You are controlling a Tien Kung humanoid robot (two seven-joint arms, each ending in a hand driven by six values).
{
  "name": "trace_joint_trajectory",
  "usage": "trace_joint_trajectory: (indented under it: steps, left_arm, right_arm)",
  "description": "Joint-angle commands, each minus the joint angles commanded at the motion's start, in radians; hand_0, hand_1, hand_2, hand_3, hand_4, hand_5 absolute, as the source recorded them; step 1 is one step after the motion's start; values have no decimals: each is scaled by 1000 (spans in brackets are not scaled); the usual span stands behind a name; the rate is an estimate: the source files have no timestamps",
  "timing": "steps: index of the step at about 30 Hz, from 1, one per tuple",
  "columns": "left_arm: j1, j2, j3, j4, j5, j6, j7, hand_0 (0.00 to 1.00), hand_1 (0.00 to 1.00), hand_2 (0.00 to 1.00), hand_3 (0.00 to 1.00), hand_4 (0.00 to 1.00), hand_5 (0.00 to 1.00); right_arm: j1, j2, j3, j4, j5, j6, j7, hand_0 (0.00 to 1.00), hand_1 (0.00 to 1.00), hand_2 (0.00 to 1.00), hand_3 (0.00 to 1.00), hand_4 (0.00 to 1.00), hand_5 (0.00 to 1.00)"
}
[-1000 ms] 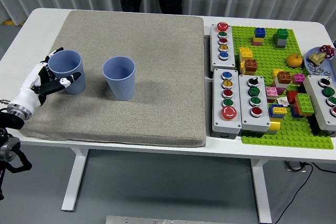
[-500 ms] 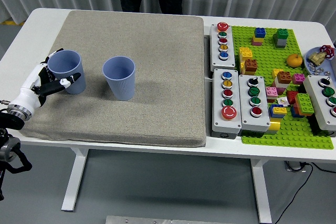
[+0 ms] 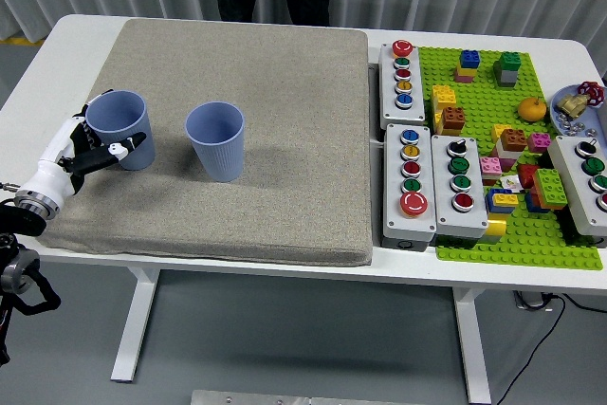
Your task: Pick cup pour cup place
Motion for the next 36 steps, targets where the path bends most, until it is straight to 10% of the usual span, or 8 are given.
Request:
trace_joint_trajectory:
  steps: [1, 6, 7, 25, 36]
  left_arm:
    - [1, 0, 0, 0, 2, 0, 0, 700, 711, 902, 986, 822, 153]
    - [3, -1, 0, -1, 4, 4, -1, 700, 711, 902, 986, 822, 153]
    - [4, -3, 1, -2, 5, 6, -4, 548, 647, 838, 876, 770, 106]
    - [29, -9, 51, -29, 6, 205, -70, 441, 529, 604, 651, 712, 38]
    - [36, -2, 59, -73, 14, 233, -76, 416, 501, 538, 563, 692, 38]
  right_arm:
    - [0, 0, 0, 0, 0, 0, 0, 745, 715, 737, 635, 181, 446]
    - [-1, 0, 2, 0, -2, 0, -1, 745, 715, 737, 635, 181, 446]
    - [-1, 0, 1, 0, -2, 1, 0, 743, 715, 738, 635, 181, 447]
    - [-1, 0, 3, 0, -5, 2, -2, 744, 715, 738, 635, 180, 447]
    - [-4, 1, 5, 0, -12, 4, -3, 744, 715, 739, 636, 180, 445]
